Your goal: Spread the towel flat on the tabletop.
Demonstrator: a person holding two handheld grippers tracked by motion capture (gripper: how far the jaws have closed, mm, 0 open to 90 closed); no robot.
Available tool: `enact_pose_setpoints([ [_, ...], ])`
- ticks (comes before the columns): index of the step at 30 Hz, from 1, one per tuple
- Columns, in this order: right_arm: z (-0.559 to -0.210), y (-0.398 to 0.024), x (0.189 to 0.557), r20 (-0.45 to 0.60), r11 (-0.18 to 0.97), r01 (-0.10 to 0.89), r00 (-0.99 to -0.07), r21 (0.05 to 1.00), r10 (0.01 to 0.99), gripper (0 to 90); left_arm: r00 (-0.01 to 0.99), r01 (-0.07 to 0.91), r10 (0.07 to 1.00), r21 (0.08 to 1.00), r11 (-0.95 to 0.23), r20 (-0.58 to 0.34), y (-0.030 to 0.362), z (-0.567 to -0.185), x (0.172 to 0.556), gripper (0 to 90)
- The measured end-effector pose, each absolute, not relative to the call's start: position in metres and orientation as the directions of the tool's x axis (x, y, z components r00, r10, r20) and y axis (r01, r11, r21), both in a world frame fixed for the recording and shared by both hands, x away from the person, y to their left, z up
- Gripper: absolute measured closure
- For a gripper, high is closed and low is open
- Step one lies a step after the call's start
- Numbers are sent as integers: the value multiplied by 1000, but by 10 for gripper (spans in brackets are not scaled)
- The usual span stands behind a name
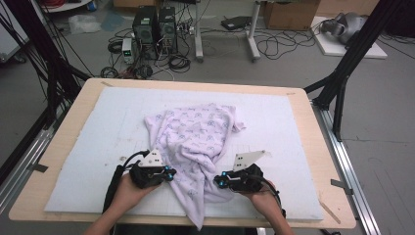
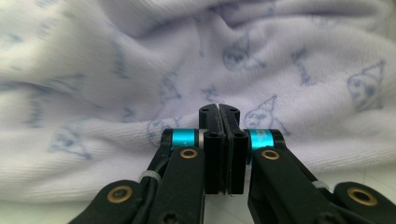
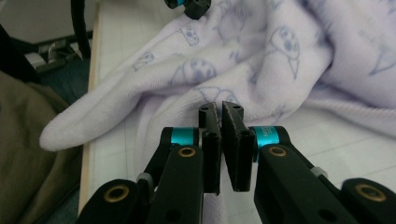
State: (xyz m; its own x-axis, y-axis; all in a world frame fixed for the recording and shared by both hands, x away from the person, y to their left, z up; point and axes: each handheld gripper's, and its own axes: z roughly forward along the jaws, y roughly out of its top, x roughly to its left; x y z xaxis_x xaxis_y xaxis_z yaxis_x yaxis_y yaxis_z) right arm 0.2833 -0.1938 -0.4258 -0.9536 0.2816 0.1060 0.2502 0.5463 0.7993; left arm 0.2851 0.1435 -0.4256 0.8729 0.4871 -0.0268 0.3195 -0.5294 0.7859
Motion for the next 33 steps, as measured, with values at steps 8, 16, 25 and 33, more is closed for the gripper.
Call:
enact_pose_setpoints([
  [8, -411, -187, 290, 86, 519, 235, -951, 822, 296, 865, 812, 333, 583, 823, -461, -2, 182, -395, 303, 884],
  [16, -426, -166, 308, 108, 593, 287, -942, 752, 319, 841, 756, 411, 654, 788, -458, -14, 200, -409, 330, 882],
  [25, -416, -184, 302, 91, 552, 280, -935, 786, 343, 676, 783, 379, 621, 813, -441, -28, 201, -405, 308, 608],
  [33, -427, -204, 289, 146, 529, 320, -927, 786, 345, 589, 828, 345, 561, 815, -465, -31, 185, -412, 276, 445],
])
